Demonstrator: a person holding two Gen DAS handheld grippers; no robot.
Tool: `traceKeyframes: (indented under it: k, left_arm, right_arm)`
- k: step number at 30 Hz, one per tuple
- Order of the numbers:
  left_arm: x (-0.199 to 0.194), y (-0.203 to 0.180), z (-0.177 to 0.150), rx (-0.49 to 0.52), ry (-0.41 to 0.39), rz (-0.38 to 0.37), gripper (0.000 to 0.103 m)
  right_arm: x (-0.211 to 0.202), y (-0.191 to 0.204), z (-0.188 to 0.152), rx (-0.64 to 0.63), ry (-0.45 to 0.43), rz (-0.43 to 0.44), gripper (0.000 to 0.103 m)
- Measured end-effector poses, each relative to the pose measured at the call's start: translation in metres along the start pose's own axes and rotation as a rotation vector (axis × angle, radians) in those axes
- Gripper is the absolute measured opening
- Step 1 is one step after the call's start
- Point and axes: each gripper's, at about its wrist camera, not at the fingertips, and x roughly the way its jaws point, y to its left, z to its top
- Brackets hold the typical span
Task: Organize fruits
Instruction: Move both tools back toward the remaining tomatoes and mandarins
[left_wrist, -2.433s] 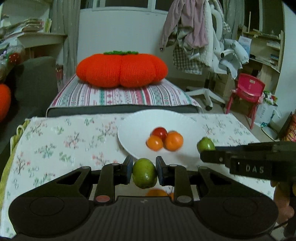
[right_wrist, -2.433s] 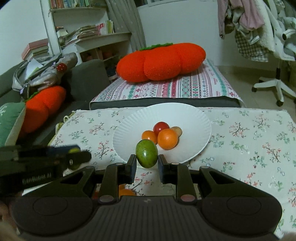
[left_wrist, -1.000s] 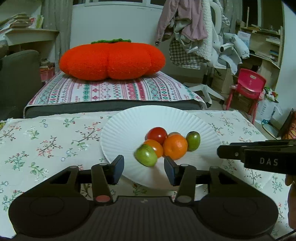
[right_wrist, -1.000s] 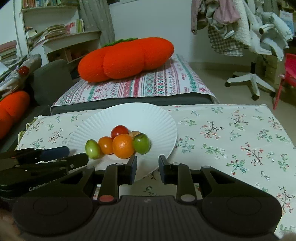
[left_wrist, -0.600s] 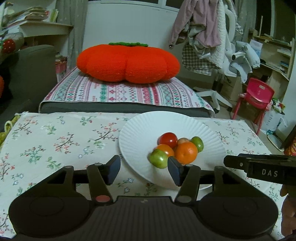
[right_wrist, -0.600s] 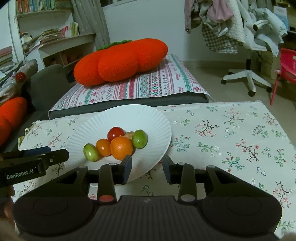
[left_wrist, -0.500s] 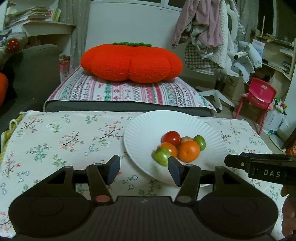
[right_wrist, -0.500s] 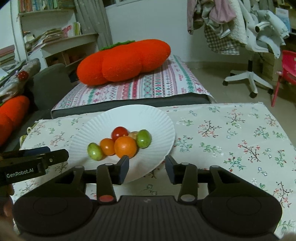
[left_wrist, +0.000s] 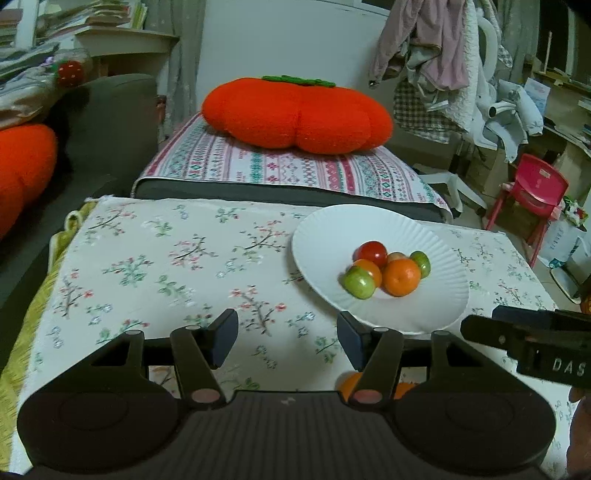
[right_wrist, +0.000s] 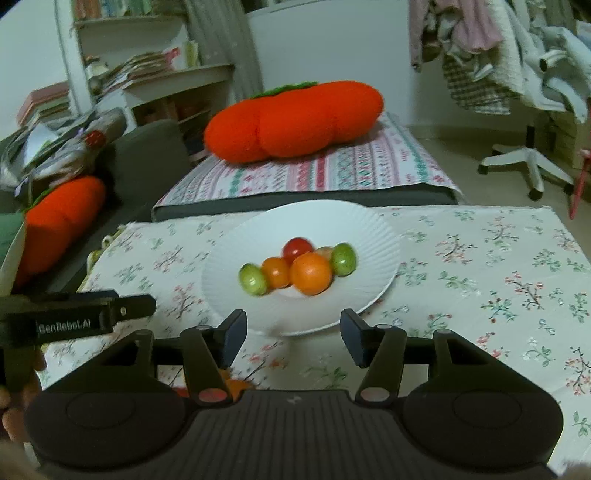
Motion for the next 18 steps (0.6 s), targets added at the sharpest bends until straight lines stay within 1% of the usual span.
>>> traceKeyframes:
  k: [4, 8, 11, 12, 15, 18]
  left_arm:
    - [-0.006, 0.01, -0.003, -0.042, 0.018, 0.007, 0.04]
    - [-0.007, 0.011, -0.011, -0.04, 0.046, 0.014, 0.04]
    - [-0.01, 0.007, -0.017, -0.04, 0.054, -0.007, 0.04]
    - [-0.012, 0.005, -0.018, -0.034, 0.054, -0.016, 0.04]
    - [-0.013, -0.009, -0.023, 0.025, 0.046, -0.046, 0.04]
    - [-0.011, -0.022, -0.03, 0.093, 0.052, -0.077, 0.044]
  right_arm:
    - [0.001, 0.007, -0.002, -0.024, 0.013, 0.009, 0.056]
    - [0.004, 0.01, -0.004, -0.028, 0.028, 0.009, 0.056]
    - [0.003, 0.014, -0.006, -0.039, 0.031, 0.02, 0.058]
    - [0.003, 0.015, -0.007, -0.047, 0.034, 0.024, 0.058]
    - [0.004, 0.019, -0.009, -0.066, 0.045, 0.023, 0.059]
    - [0.005, 0.021, -0.011, -0.074, 0.054, 0.021, 0.061]
